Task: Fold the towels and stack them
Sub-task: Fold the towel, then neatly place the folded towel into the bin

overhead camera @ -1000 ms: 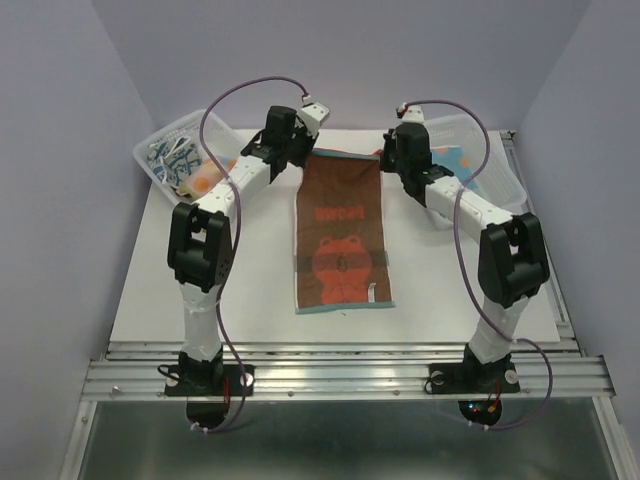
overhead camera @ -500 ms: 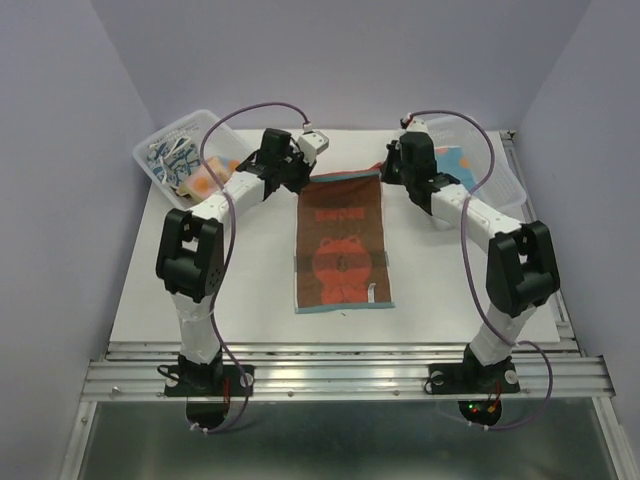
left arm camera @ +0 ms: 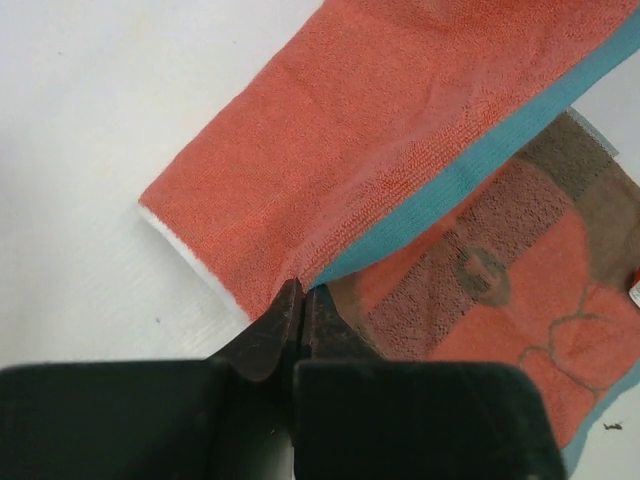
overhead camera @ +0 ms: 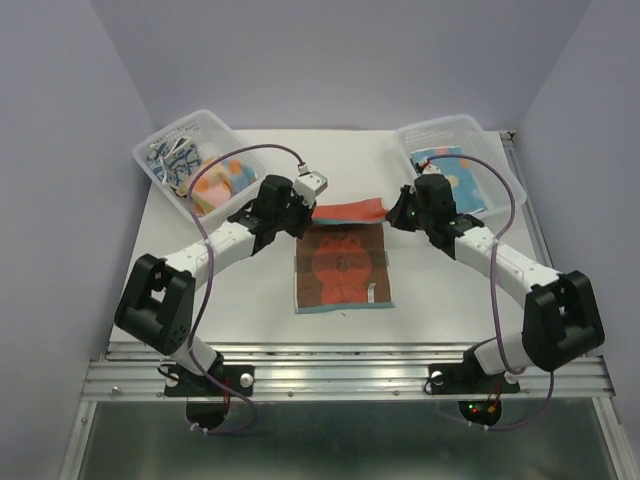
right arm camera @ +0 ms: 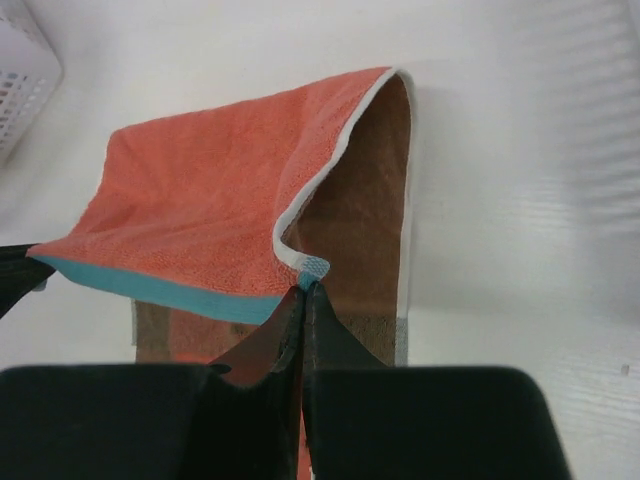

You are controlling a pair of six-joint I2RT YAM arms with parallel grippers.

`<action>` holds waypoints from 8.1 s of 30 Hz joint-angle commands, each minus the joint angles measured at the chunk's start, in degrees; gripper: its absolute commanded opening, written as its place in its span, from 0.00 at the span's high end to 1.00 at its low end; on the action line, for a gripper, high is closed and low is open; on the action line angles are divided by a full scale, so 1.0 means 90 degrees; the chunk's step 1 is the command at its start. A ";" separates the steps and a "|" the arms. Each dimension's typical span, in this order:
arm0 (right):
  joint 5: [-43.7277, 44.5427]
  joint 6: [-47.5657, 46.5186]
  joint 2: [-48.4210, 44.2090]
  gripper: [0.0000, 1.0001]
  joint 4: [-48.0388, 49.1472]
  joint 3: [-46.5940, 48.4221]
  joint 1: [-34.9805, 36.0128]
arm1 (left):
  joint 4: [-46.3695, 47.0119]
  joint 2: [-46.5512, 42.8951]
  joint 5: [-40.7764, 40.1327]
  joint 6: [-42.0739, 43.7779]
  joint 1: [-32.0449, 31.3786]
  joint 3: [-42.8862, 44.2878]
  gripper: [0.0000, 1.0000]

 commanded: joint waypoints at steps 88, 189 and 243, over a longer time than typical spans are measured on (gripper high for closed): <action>0.0840 0.0875 -0.1696 0.00 -0.1504 -0.1051 0.1362 | -0.0900 -0.4261 -0.4146 -0.4039 -0.2699 -0.1857 0.01; -0.2536 0.0113 -0.1617 0.99 0.0391 -0.2475 0.0161 | 0.1211 -0.3236 0.0010 -0.4477 0.0605 -0.3860 1.00; 0.0081 0.1109 -0.0700 0.18 -0.0752 -0.2192 0.1489 | 0.0000 -0.5268 -0.1816 -0.5659 0.0214 -0.4427 0.01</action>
